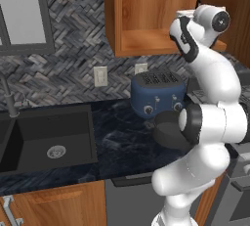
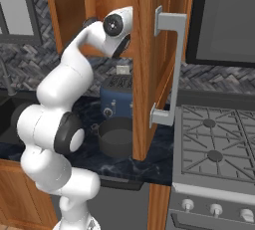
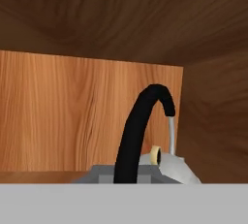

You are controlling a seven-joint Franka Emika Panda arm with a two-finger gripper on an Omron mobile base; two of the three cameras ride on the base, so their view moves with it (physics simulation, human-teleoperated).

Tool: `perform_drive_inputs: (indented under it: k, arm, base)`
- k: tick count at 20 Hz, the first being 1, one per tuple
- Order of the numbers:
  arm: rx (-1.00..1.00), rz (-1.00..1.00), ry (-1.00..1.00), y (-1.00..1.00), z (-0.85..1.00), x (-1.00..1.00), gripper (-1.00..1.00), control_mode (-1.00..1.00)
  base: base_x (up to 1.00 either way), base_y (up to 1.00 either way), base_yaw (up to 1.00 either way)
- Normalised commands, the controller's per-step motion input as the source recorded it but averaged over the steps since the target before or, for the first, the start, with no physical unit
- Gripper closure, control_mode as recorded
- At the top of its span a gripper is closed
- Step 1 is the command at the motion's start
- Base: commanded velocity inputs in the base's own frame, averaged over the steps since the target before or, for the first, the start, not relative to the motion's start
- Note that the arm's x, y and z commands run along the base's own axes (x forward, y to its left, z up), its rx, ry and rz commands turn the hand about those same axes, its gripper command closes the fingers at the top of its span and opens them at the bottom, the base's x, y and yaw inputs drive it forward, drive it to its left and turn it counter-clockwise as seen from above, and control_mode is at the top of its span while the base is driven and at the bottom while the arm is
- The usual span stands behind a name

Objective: Pick the kettle from the cabinet and place it on a stove burner. Then pick the pot from the counter and place it on another stove burner. Finally, turn both burners on.

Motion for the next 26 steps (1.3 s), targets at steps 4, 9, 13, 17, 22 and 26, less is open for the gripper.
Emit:
perform_drive_inputs:
  k: [4, 9, 13, 17, 22, 26]
  arm:
    - [0.0, -0.06, 0.0, 0.27, 0.0, -0.25, 1.0, -1.0]
    - [0.0, -0.04, 0.0, 0.17, 0.0, -0.4, 1.0, -1.0]
    - [0.0, -0.05, 0.0, 0.1, 0.01, -0.46, 1.0, -1.0]
    - [0.0, -0.06, 0.0, 0.04, 0.04, -0.49, 1.0, -1.0]
    - [0.0, -0.06, 0.0, 0.02, 0.06, -0.51, 1.0, -1.0]
    - [0.0, -0.06, 0.0, 0.04, 0.03, -0.51, 1.0, -1.0]
  base:
    - [0.0, 0.0, 0.0]
    - [0.0, 0.0, 0.0]
    - [0.0, 0.0, 0.0]
    - [0.0, 0.0, 0.0]
    - [0.0, 0.0, 0.0]
    - [0.0, 0.0, 0.0]
